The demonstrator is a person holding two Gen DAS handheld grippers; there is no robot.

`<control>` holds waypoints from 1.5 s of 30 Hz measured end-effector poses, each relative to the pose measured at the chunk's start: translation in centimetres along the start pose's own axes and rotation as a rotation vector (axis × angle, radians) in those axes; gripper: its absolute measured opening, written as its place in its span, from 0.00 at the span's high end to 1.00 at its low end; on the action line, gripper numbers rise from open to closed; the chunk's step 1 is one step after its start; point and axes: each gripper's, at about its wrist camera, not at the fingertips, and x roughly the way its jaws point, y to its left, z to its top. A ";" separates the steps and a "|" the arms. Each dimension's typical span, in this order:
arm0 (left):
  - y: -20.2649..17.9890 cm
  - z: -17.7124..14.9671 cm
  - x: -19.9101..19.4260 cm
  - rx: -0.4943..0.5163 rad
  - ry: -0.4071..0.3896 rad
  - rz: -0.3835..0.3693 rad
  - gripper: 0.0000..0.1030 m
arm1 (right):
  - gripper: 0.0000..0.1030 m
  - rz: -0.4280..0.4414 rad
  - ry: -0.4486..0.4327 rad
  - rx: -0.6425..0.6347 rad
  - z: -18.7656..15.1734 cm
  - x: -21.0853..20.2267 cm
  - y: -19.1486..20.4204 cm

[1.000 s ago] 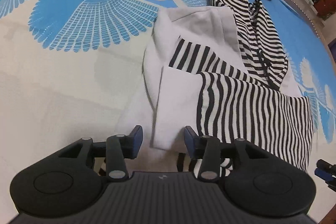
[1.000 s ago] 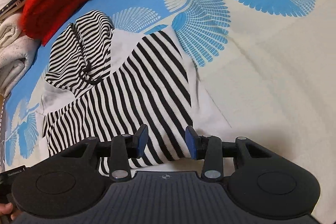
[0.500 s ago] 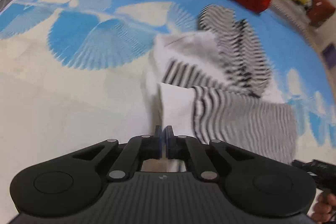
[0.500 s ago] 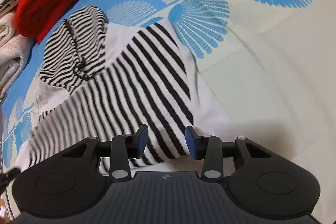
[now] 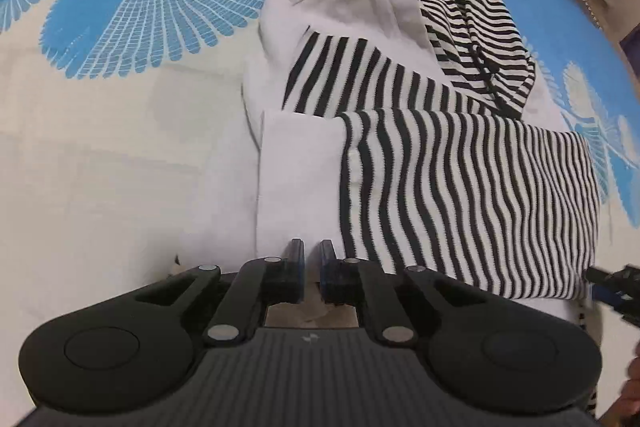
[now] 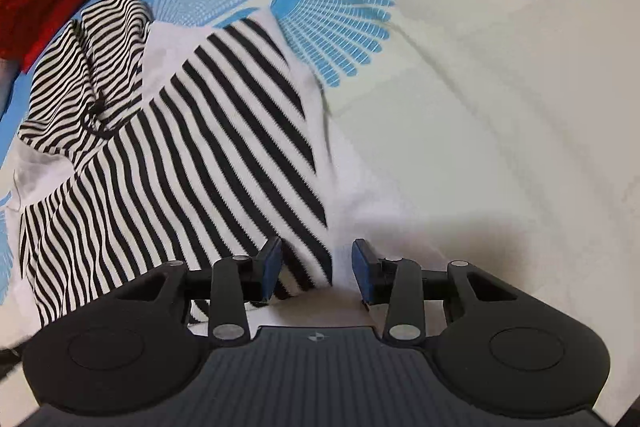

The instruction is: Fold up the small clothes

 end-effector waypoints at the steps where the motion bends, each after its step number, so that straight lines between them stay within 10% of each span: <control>1: -0.2 0.0 -0.3 0.008 -0.012 0.005 0.92 | 0.60 0.008 -0.012 -0.005 0.1 -0.4 0.2; 14: -2.7 0.4 -3.0 0.068 -0.114 0.005 0.70 | 0.61 0.109 -0.075 -0.117 0.1 -3.2 4.3; 25: -2.9 1.2 -3.5 0.075 -0.147 0.013 0.65 | 0.61 0.079 -0.233 -0.362 0.3 -6.3 7.6; 45: -6.2 1.8 -5.7 0.157 -0.329 0.000 0.63 | 0.60 0.017 -0.251 -0.426 1.7 -6.4 7.1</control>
